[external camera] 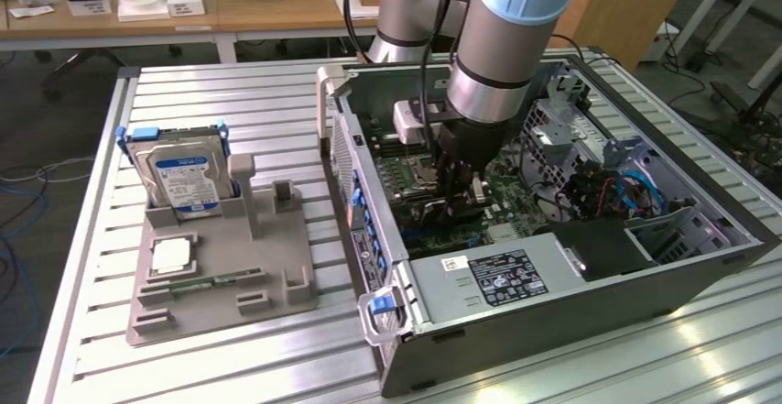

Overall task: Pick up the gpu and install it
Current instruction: 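Insert the gpu into the slot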

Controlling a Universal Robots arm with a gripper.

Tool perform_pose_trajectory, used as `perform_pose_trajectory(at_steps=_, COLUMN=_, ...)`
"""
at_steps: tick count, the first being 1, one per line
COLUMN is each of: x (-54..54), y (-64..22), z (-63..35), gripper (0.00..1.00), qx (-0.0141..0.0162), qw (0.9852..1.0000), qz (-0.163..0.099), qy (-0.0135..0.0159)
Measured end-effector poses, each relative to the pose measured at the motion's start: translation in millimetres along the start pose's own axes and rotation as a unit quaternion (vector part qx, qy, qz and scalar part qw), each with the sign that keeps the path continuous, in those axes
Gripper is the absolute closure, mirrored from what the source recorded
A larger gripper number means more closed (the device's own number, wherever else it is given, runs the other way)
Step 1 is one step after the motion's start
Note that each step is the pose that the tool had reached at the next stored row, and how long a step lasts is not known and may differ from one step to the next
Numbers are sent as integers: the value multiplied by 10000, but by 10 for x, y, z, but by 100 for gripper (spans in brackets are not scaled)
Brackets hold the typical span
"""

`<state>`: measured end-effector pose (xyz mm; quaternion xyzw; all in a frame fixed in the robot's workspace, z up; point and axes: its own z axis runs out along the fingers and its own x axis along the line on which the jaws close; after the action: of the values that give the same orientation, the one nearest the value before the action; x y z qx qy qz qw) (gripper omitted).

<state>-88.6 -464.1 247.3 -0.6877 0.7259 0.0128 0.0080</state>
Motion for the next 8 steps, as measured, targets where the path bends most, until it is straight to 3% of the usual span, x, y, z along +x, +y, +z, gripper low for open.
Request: perform_pose_trajectory(at_steps=8, x=-29, y=2, z=1, gripper=60, qx=0, qw=10000, qz=0, qy=0)
